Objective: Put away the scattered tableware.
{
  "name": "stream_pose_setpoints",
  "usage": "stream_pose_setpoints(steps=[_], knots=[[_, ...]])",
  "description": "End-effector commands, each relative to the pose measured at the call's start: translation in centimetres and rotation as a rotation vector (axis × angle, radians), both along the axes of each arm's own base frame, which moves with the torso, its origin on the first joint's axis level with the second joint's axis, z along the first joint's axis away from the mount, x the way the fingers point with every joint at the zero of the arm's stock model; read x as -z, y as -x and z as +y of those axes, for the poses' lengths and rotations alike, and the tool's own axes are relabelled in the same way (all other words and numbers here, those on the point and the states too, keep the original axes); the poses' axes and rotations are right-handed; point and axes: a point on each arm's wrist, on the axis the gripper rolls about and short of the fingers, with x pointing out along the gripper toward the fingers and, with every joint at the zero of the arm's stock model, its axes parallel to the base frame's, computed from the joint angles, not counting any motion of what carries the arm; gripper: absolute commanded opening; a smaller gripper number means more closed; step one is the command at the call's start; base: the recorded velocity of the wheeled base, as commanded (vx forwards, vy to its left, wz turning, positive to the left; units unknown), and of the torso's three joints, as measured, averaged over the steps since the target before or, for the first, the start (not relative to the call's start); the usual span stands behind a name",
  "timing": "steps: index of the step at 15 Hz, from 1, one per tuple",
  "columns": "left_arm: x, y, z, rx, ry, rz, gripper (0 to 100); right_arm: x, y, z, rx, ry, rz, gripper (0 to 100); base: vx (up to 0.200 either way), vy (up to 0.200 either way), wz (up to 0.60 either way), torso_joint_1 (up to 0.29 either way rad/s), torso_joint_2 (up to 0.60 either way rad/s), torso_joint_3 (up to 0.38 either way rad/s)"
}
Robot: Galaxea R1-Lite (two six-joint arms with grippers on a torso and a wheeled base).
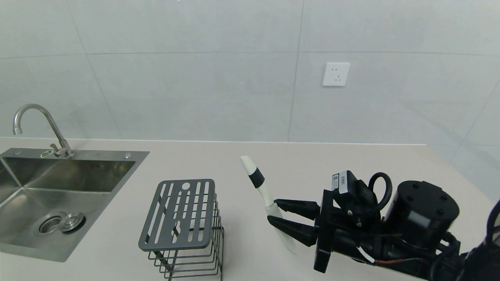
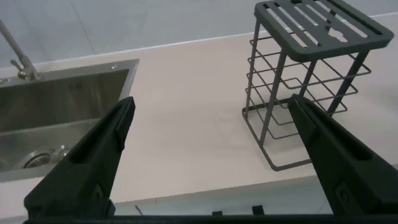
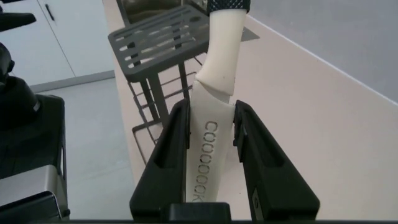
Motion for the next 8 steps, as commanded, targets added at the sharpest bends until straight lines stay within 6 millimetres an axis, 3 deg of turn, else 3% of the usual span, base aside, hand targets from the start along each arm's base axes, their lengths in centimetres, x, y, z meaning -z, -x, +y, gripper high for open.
stream_pose_setpoints(steps=[1, 2, 4, 8], knots=[[-2.6, 0.5, 0.0, 0.007, 0.016, -0.258, 100, -0.5, 0.2, -0.2, -0.004, -0.016, -0.015, 0, 0.0, 0.0, 0.0, 0.0, 0.0, 0.0], [-3.9, 1.0, -0.1, 0.04, 0.022, -0.381, 100, -0.7, 0.1, -0.2, -0.002, -0.023, -0.023, 0, 0.0, 0.0, 0.0, 0.0, 0.0, 0.0], [-5.0, 1.6, -0.3, 0.153, 0.025, -0.407, 100, -0.6, 0.2, -0.2, -0.01, -0.021, -0.022, 0, 0.0, 0.0, 0.0, 0.0, 0.0, 0.0], [-8.7, 1.9, -0.7, 0.451, 0.156, -0.207, 100, -1.1, 0.5, -0.3, -0.056, -0.025, -0.064, 0, 0.0, 0.0, 0.0, 0.0, 0.0, 0.0]])
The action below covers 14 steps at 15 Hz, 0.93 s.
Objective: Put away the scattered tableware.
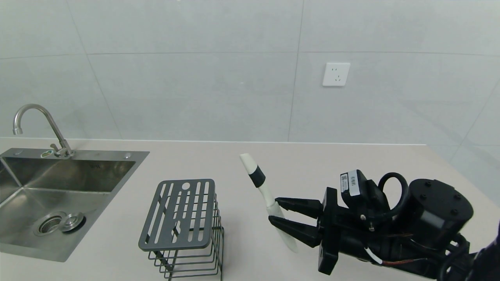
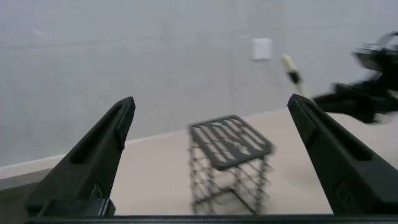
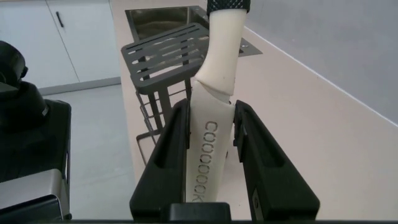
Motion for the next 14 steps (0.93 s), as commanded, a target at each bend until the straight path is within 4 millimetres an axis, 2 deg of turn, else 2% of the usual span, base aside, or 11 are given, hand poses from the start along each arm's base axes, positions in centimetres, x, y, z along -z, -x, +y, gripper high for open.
stream_pose_setpoints(steps=[1, 5, 6, 9, 14], knots=[[-2.8, -0.7, -0.2, 0.154, -0.011, 0.099, 100, -0.4, 0.0, -0.1, -0.016, -0.009, -0.016, 0, 0.0, 0.0, 0.0, 0.0, 0.0, 0.0], [-5.1, -4.2, -0.5, 0.261, -0.024, 0.258, 100, -0.5, -0.1, 0.0, -0.03, -0.012, -0.03, 0, 0.0, 0.0, 0.0, 0.0, 0.0, 0.0], [-5.3, -4.8, -0.5, 0.282, -0.027, 0.277, 100, -0.6, -0.2, 0.0, -0.03, -0.016, -0.037, 0, 0.0, 0.0, 0.0, 0.0, 0.0, 0.0], [-6.1, -8.9, -1.2, 0.378, -0.027, 0.348, 100, -0.7, -0.2, 0.1, -0.03, -0.021, -0.043, 0, 0.0, 0.0, 0.0, 0.0, 0.0, 0.0], [-6.1, -12.8, -3.2, 0.551, -0.02, 0.431, 100, -1.1, -0.5, 0.3, -0.028, -0.035, -0.06, 0, 0.0, 0.0, 0.0, 0.0, 0.0, 0.0]])
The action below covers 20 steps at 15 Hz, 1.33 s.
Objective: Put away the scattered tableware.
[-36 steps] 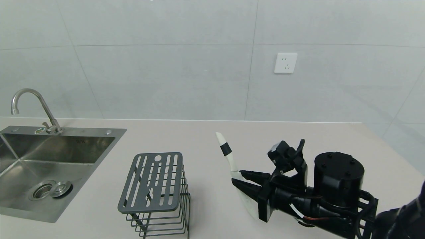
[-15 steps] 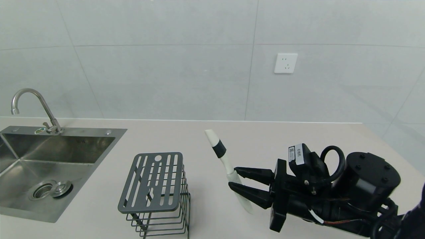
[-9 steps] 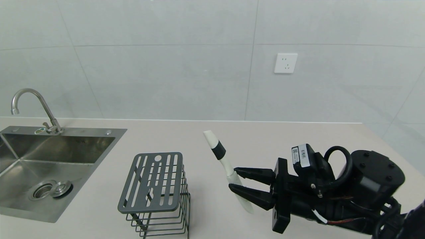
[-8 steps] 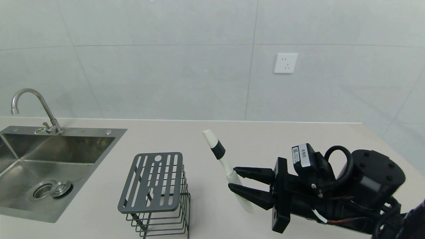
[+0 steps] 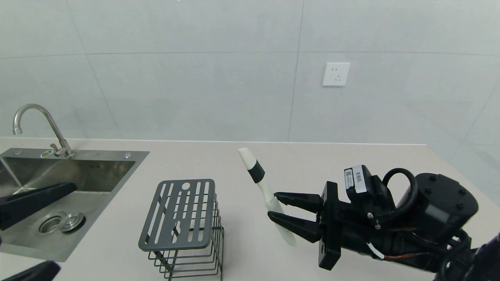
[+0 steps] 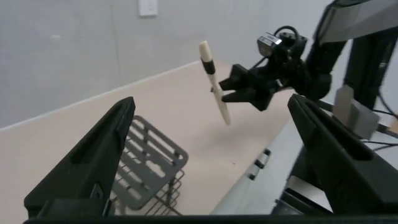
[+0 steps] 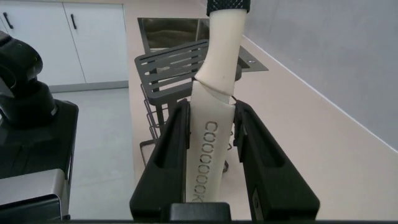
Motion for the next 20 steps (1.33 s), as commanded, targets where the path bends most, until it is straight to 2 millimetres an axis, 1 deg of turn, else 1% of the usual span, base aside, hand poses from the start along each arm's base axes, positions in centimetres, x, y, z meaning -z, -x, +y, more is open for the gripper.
stream_pose_setpoints(steps=[1, 2, 3, 4, 5, 6, 10, 11, 12, 14, 16, 20], knots=[[0.9, -3.3, -1.5, 0.063, -0.016, 0.131, 100, -0.5, -0.3, 0.3, -0.001, -0.018, -0.017, 0, 0.0, 0.0, 0.0, 0.0, 0.0, 0.0], [0.8, -3.9, -1.8, 0.08, 0.001, 0.164, 100, -0.7, -0.4, 0.4, -0.001, -0.027, -0.025, 0, 0.0, 0.0, 0.0, 0.0, 0.0, 0.0], [0.7, -4.1, -2.1, 0.096, 0.02, 0.189, 100, -0.8, -0.5, 0.5, -0.001, -0.03, -0.028, 0, 0.0, 0.0, 0.0, 0.0, 0.0, 0.0], [0.2, -4.4, -2.6, 0.144, 0.1, 0.275, 100, -0.8, -0.5, 0.5, -0.001, -0.03, -0.028, 0, 0.0, 0.0, 0.0, 0.0, 0.0, 0.0], [0.0, -4.9, -2.9, 0.159, 0.142, 0.313, 100, -0.8, -0.5, 0.5, -0.001, -0.03, -0.028, 0, 0.0, 0.0, 0.0, 0.0, 0.0, 0.0], [-0.1, -5.7, -3.2, 0.162, 0.156, 0.315, 100, -0.8, -0.5, 0.5, -0.004, -0.032, -0.03, 0, 0.0, 0.0, 0.0, 0.0, 0.0, 0.0], [0.8, -8.9, -4.6, 0.161, 0.154, 0.299, 100, -0.9, -0.1, 0.9, -0.022, -0.034, -0.031, 0, 0.0, 0.0, 0.0, 0.0, 0.0, 0.0], [1.4, -10.0, -5.3, 0.173, 0.136, 0.288, 100, -0.9, -0.1, 1.0, -0.025, -0.035, -0.032, 0, 0.0, 0.0, 0.0, 0.0, 0.0, 0.0], [1.9, -10.5, -5.7, 0.177, 0.118, 0.27, 100, -1.0, 0.0, 0.9, -0.025, -0.037, -0.035, 0, 0.0, 0.0, 0.0, 0.0, 0.0, 0.0], [2.7, -10.8, -6.6, 0.206, 0.074, 0.228, 100, -1.0, 0.1, 1.0, -0.031, -0.038, -0.036, 0, 0.0, 0.0, 0.0, 0.0, 0.0, 0.0], [3.3, -10.9, -8.3, 0.271, 0.032, 0.177, 100, -1.1, 0.1, 1.1, -0.033, -0.04, -0.039, 0, 0.0, 0.0, 0.0, 0.0, 0.0, 0.0], [4.3, -12.7, -9.9, 0.296, 0.041, 0.066, 100, -1.1, 0.4, 1.4, -0.047, -0.041, -0.041, 0, 0.0, 0.0, 0.0, 0.0, 0.0, 0.0]])
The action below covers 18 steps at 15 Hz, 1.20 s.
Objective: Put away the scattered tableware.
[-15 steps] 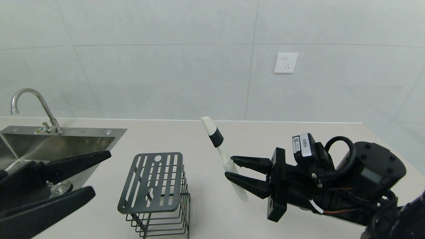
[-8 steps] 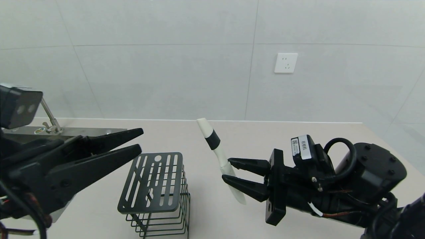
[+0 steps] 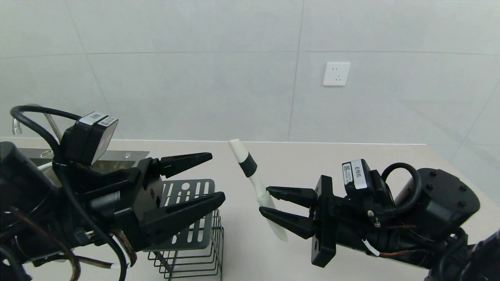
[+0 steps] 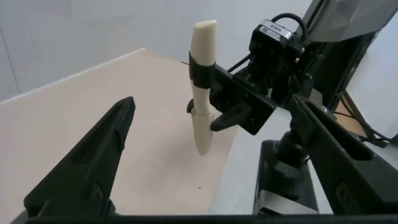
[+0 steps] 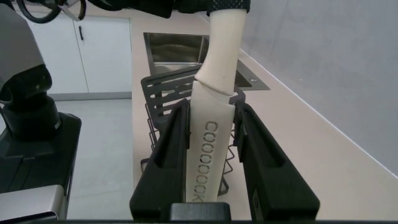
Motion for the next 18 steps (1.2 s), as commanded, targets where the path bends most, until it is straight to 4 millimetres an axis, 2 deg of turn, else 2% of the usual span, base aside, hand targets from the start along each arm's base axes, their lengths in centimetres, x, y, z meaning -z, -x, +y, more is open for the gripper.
stream_pose_setpoints(steps=[1, 4, 9, 13, 18], knots=[[1.7, -1.3, -1.3, 0.02, -0.014, 0.021, 100, 0.0, 0.2, 0.2, -0.009, -0.001, -0.003, 0, 0.0, 0.0, 0.0, 0.0, 0.0, 0.0], [2.2, -1.6, -2.8, 0.066, 0.015, -0.022, 100, -0.2, 0.3, 0.5, -0.022, -0.009, -0.01, 0, 0.0, 0.0, 0.0, 0.0, 0.0, 0.0], [2.4, -2.1, -3.7, 0.088, 0.024, -0.032, 100, -0.7, 0.9, 0.9, -0.045, -0.02, -0.021, 0, 0.0, 0.0, 0.0, 0.0, 0.0, 0.0], [1.2, -1.7, -4.8, 0.133, 0.057, -0.078, 100, -0.7, 1.1, 1.0, -0.051, -0.022, -0.02, 0, 0.0, 0.0, 0.0, 0.0, 0.0, 0.0], [0.1, -2.1, -5.2, 0.134, 0.084, -0.12, 100, -1.0, 1.2, 0.9, -0.051, -0.03, -0.028, 0, 0.0, 0.0, 0.0, 0.0, 0.0, 0.0]])
